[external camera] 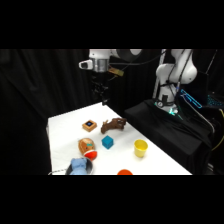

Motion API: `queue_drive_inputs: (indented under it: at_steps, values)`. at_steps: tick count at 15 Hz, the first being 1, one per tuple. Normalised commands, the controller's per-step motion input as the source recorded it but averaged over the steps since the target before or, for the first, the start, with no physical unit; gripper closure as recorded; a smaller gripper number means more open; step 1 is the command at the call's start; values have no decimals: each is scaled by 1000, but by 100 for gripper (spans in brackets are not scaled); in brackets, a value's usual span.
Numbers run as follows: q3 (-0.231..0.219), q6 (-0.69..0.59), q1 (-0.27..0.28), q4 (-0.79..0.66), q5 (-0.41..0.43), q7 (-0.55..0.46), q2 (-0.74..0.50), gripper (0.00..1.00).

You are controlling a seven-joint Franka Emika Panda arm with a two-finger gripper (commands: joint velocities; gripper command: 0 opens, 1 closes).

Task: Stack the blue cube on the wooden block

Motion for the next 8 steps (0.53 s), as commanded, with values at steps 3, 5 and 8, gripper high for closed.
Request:
queue_drive_inputs:
  at_steps: [3, 5, 8]
  values:
    - [31, -3, 6, -8, 21, -9, 10, 0]
    - [46, 31, 27, -20, 44, -6, 13, 0]
    - [51, 77, 40, -14, 108, -29, 28, 0]
